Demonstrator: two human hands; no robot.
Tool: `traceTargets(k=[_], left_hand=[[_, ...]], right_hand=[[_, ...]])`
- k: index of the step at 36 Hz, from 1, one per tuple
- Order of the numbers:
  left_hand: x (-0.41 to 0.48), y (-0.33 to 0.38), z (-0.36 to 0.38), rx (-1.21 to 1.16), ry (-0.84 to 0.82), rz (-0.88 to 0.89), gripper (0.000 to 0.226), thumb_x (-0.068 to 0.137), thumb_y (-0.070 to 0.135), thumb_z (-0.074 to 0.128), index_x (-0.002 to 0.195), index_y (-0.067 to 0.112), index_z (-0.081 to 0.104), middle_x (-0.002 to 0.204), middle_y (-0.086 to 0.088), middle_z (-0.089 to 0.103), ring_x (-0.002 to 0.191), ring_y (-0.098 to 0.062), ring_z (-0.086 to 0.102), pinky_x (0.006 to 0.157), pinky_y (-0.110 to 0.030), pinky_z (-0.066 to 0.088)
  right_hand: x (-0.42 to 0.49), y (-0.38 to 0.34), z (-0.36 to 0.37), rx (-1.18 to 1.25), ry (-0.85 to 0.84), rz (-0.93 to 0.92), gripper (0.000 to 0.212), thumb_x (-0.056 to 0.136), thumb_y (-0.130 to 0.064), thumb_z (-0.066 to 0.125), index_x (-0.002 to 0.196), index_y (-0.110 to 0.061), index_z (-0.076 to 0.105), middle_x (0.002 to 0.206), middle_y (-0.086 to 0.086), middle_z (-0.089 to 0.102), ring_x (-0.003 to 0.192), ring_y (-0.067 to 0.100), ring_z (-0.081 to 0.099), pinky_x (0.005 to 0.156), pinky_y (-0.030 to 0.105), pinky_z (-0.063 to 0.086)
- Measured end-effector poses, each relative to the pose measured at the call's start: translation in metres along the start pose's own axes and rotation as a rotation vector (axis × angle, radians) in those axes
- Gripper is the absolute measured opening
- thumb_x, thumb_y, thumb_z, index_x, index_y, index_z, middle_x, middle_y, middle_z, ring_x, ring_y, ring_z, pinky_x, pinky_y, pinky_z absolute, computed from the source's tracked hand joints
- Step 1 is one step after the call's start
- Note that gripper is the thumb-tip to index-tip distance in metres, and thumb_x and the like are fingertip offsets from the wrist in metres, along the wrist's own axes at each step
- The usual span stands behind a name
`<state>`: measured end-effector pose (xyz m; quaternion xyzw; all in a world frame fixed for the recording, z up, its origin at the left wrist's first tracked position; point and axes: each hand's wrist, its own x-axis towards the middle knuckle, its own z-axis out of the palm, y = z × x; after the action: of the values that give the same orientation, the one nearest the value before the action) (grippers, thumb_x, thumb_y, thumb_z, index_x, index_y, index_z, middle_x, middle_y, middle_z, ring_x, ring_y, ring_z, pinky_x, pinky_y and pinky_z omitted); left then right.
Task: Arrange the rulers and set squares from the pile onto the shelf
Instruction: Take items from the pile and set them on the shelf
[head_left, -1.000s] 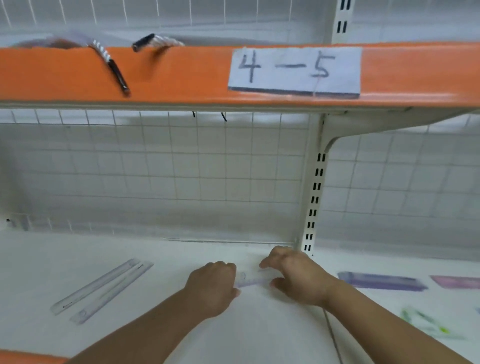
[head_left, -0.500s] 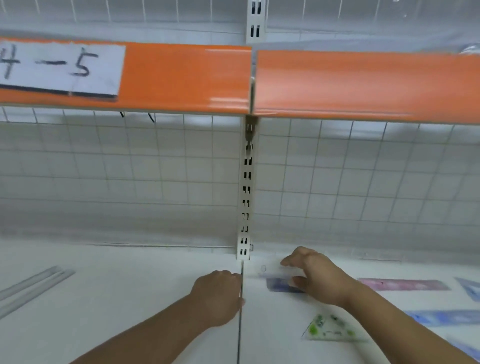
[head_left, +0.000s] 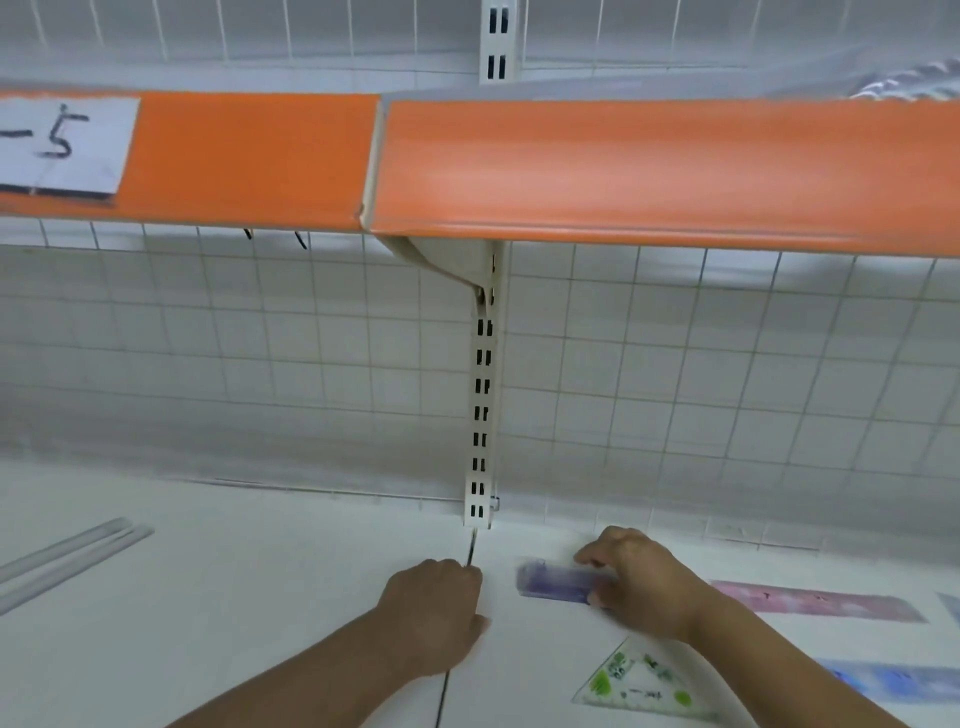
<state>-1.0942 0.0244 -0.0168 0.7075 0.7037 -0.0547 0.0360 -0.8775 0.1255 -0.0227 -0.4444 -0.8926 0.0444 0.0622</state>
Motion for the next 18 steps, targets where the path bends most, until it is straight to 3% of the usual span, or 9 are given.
traceTargets(k=[4,7,11,15,18], left_hand=[[-0.004,-0.003,-0.002,-0.001,-0.001,-0.016,0.037,0.099,0.038,0.039,0.123,0.011,0.047,0.123,-0.008,0.053,0.116,-0.026,0.050,0.089,-0.036,0.042],[-0.005,-0.006,-0.003,-0.004,0.003,-0.017,0.037,0.099,0.038,0.040,0.124,0.011,0.047,0.124,-0.008,0.053,0.117,-0.026,0.050,0.089,-0.035,0.041],[-0.005,-0.011,-0.003,-0.006,0.001,-0.023,0.041,0.099,0.039,0.040,0.129,0.012,0.046,0.128,-0.008,0.051,0.120,-0.026,0.048,0.093,-0.036,0.041],[-0.007,-0.016,-0.001,-0.025,0.008,-0.016,0.043,0.099,0.039,0.040,0.133,0.013,0.044,0.130,-0.007,0.051,0.122,-0.026,0.047,0.095,-0.037,0.041],[-0.009,-0.022,0.001,-0.036,0.023,-0.010,0.044,0.099,0.039,0.041,0.134,0.012,0.044,0.129,-0.007,0.052,0.121,-0.025,0.048,0.095,-0.036,0.041]], right_hand=[[0.003,0.001,0.006,0.010,-0.025,0.010,0.022,0.081,-0.024,0.055,0.101,-0.022,0.064,0.104,-0.002,0.058,0.102,0.015,0.051,0.088,0.025,0.042],[0.003,0.000,0.006,0.018,-0.038,0.024,0.018,0.081,-0.019,0.053,0.096,-0.016,0.064,0.098,-0.001,0.057,0.094,0.014,0.052,0.081,0.023,0.040],[0.003,-0.005,0.003,0.009,-0.065,0.046,0.020,0.083,-0.019,0.052,0.100,-0.017,0.063,0.101,-0.001,0.056,0.097,0.016,0.052,0.083,0.024,0.041],[0.002,-0.017,-0.004,-0.041,-0.068,0.064,0.045,0.085,-0.034,0.057,0.130,-0.027,0.052,0.124,-0.003,0.051,0.120,0.017,0.046,0.099,0.026,0.038],[0.006,-0.034,-0.008,-0.046,-0.015,0.037,0.051,0.086,-0.037,0.055,0.135,-0.027,0.048,0.130,-0.003,0.048,0.124,0.017,0.042,0.103,0.025,0.035]])
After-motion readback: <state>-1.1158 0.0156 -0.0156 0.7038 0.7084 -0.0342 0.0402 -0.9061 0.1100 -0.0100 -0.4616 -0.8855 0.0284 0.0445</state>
